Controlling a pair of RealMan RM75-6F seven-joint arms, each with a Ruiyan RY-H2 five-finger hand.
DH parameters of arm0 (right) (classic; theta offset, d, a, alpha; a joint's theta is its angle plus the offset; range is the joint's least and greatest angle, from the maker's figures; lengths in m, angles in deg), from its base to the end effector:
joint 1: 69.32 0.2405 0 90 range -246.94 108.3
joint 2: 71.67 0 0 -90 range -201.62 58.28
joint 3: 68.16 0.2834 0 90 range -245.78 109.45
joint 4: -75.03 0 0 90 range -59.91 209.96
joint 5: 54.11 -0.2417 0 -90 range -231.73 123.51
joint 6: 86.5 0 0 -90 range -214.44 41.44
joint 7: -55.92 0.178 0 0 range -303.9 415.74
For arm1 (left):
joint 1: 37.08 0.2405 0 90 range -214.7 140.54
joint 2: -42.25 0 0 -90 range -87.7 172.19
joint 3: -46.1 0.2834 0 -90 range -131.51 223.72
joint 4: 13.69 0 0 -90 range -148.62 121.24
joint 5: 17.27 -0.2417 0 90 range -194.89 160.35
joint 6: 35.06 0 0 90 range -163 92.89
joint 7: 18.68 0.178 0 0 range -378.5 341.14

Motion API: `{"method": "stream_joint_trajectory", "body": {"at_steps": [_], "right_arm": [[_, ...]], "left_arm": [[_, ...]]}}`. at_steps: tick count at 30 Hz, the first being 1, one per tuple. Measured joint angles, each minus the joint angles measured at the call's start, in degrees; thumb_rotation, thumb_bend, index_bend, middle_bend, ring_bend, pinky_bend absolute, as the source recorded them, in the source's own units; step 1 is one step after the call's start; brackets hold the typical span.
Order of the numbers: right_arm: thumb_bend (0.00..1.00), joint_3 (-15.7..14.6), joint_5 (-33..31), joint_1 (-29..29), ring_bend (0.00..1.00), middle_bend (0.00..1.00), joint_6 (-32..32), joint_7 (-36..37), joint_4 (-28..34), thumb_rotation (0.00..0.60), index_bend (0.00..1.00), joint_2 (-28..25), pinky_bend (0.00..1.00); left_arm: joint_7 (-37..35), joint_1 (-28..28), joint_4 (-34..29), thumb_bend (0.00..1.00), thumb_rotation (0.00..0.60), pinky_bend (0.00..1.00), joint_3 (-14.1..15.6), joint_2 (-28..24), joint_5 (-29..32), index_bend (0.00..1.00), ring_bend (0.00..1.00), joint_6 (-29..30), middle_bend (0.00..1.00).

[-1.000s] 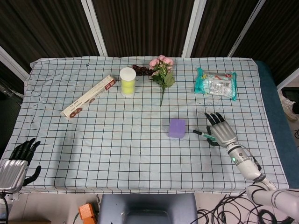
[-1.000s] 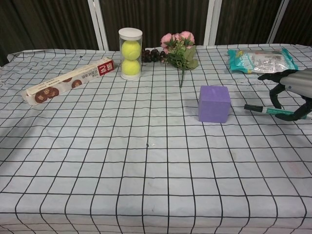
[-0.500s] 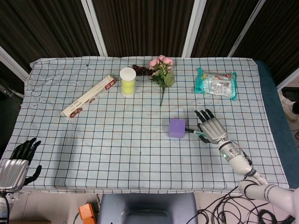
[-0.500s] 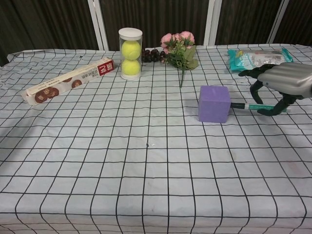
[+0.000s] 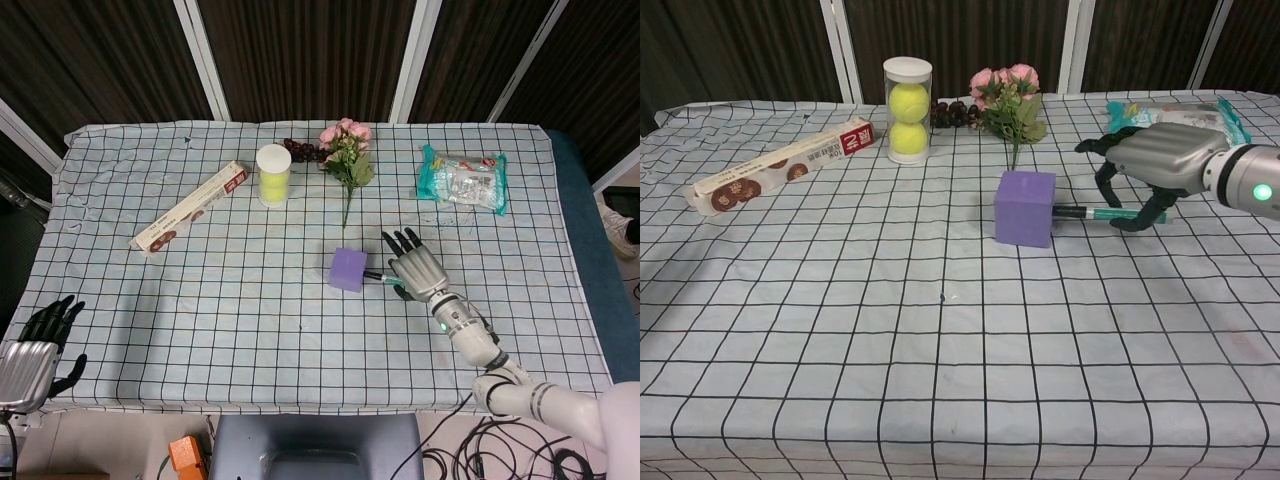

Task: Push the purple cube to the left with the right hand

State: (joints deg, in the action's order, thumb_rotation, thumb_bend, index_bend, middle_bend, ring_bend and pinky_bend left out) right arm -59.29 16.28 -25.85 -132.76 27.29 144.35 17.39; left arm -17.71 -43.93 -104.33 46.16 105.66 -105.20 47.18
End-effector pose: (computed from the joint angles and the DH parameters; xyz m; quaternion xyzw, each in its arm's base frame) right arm -0.2151 -0.4381 -0.0555 0.8178 -0.2281 0.2385 0.4714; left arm -0.3518 0.2195 0.1310 -0.6397 -0.3797 -0.3566 0.5652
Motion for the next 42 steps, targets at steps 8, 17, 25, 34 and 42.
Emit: {"method": "stream_joint_trajectory", "body": {"at_steps": [8,17,25,34,42], "right_arm": [[0.55,2.08,-5.43,3.17,0.0,0.04,0.49,-7.34,0.91,0.6,0.73,3.34,0.0],[0.55,6.34,-20.95,10.85,0.0,0.05,-3.16,-24.79,-0.19,0.6,0.73,12.98,0.0],[0.55,7.23,-25.77,14.01,0.0,0.06,-6.49,-28.31,0.78,0.6,0.73,15.34,0.0],[0.55,1.8,-17.34,9.21,0.0,0.05,-8.44,-21.19,9.81,0.6,0.71,5.5,0.0],[0.55,-7.24,-3.52,2.44,0.0,0.05,-10.47,-10.49,15.68,0.6,0.69,-3.77,0.0]], "left_arm": [[-1.13,0.1,0.13,0.42,0.6,0.12,0.02,-0.37,-0.21,0.0,0.0,0.26,0.0],[-3.35,0.49,0.8,0.43,0.6,0.12,0.46,-1.13,-1.15,0.0,0.0,0.96,0.0],[-3.95,0.98,1.03,0.43,0.6,0.12,0.65,-1.31,-1.84,0.0,0.0,2.09,0.0],[-3.34,1.09,0.83,0.43,0.6,0.12,0.75,-1.12,-2.21,0.0,0.0,2.18,0.0],[-2.59,0.82,0.47,0.43,0.6,0.12,0.75,-0.88,-2.58,0.0,0.0,1.97,0.0]]}}
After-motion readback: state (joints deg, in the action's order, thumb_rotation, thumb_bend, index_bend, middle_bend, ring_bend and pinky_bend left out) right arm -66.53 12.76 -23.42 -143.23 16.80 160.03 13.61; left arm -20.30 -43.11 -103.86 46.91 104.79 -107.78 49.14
